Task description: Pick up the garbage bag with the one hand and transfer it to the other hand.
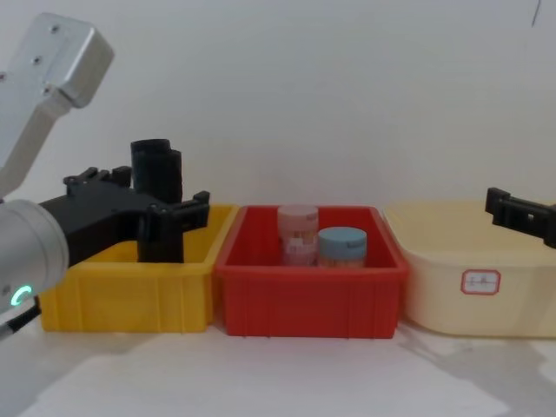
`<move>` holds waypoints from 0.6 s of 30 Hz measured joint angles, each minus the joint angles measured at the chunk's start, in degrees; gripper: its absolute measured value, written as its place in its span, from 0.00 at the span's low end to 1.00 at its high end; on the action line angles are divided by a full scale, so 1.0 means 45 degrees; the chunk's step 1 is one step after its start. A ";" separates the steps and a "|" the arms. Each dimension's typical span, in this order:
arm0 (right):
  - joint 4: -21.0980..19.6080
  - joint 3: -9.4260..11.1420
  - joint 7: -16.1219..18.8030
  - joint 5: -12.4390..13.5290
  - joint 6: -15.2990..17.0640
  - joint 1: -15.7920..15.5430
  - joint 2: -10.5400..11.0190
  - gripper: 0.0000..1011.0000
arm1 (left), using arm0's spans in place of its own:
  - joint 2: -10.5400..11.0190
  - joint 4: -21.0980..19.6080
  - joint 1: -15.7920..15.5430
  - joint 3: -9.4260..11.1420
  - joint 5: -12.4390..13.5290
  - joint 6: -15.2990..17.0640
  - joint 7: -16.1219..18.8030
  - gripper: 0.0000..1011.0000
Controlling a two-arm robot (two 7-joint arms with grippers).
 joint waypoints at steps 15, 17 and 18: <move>0.0000 0.0000 0.0000 0.0001 0.0000 0.0000 0.0001 0.99 | -0.0081 0.0424 -0.0078 -0.0618 -0.0338 0.0357 0.0044 0.99; 0.0000 0.0000 0.0000 0.0001 0.0000 0.0000 0.0001 0.99 | -0.0143 0.0649 -0.0209 -0.0683 -0.0403 0.0409 -0.0020 0.99; 0.0000 0.0000 0.0000 0.0001 0.0000 0.0000 0.0000 0.99 | -0.0190 0.0789 -0.0299 -0.0715 -0.0448 0.0443 -0.0080 0.99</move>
